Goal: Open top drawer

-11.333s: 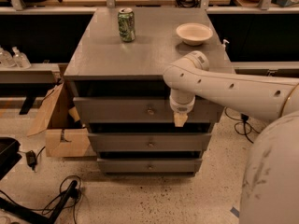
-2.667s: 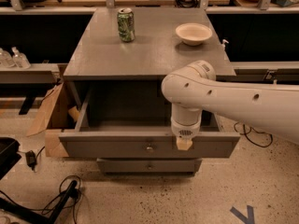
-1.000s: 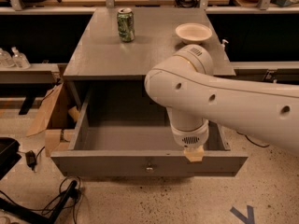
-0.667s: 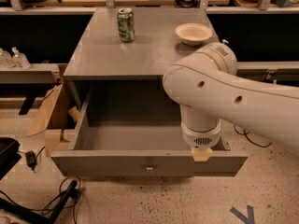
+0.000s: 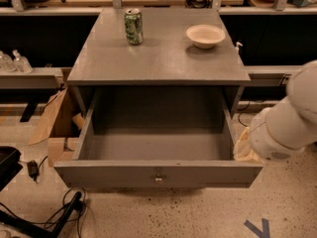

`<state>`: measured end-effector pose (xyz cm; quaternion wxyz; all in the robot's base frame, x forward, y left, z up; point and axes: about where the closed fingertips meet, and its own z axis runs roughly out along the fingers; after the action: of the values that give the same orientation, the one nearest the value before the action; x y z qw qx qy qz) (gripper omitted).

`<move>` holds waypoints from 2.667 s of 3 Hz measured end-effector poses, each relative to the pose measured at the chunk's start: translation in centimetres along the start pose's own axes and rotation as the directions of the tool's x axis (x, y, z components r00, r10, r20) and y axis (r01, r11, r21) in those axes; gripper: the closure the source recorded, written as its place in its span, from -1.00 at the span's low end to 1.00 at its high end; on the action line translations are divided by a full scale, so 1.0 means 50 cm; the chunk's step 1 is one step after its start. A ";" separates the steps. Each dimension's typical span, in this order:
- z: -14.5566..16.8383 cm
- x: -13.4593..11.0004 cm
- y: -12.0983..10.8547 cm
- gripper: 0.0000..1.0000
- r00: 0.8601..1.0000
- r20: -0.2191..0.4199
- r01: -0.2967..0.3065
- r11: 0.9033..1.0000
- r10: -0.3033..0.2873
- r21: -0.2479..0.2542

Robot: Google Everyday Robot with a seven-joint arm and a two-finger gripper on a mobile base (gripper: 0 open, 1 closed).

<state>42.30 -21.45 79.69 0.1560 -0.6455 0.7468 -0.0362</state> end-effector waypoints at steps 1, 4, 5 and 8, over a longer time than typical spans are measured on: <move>0.000 0.002 -0.078 1.00 0.989 0.121 0.069 0.994 -0.079 0.087; 0.246 -0.054 -0.242 1.00 0.974 0.119 0.190 0.981 -0.192 0.028; 0.367 -0.040 -0.265 1.00 0.989 0.081 0.125 0.991 -0.122 -0.039; 0.384 -0.005 -0.061 1.00 0.999 0.037 -0.009 0.986 0.016 -0.168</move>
Offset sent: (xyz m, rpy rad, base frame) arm 0.1214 0.0123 -0.0094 0.1245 -0.1829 0.3145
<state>50.62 -18.88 62.32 0.1155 -0.6523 0.7480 0.0402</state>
